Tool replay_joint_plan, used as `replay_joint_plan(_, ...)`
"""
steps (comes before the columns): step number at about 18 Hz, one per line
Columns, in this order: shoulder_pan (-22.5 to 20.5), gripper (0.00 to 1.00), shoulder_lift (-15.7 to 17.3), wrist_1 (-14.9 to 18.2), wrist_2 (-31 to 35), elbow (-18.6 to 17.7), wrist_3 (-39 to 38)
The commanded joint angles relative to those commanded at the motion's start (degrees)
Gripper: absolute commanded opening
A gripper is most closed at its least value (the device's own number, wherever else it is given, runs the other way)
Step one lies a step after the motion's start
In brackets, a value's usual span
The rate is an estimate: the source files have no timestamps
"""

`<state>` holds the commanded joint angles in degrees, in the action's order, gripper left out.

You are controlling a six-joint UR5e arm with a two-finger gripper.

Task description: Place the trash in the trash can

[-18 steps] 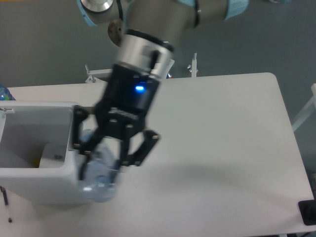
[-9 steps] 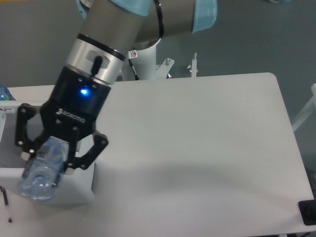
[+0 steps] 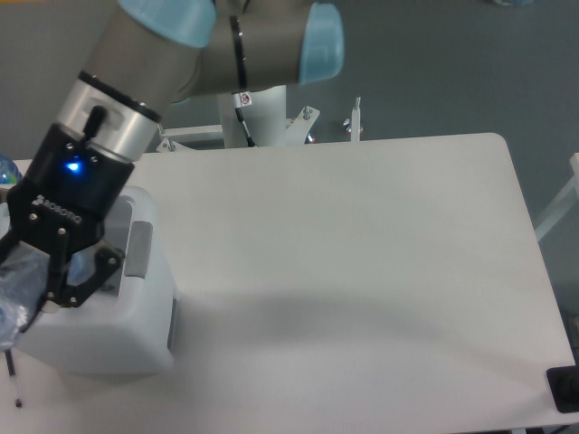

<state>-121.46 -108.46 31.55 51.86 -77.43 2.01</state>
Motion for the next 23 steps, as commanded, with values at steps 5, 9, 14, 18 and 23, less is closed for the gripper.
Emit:
replay_joint_plan(5,0.1,0.66,1.6,0.0,0.0,-3.6,3.7)
replay_joint_plan(9,-0.4,0.77,1.6,0.0,0.0,-4.4,3.7)
replay_joint_plan(14,-3.2,1.0,2.4,0.2,0.0,-6.1,3.4)
replay_joint_plan(18,-6.4,1.0,2.5,0.4,0.0,-6.1,2.9)
replay_joint_plan(23,-11.9,1.0,2.5,0.6,0.1,-5.8,3.1)
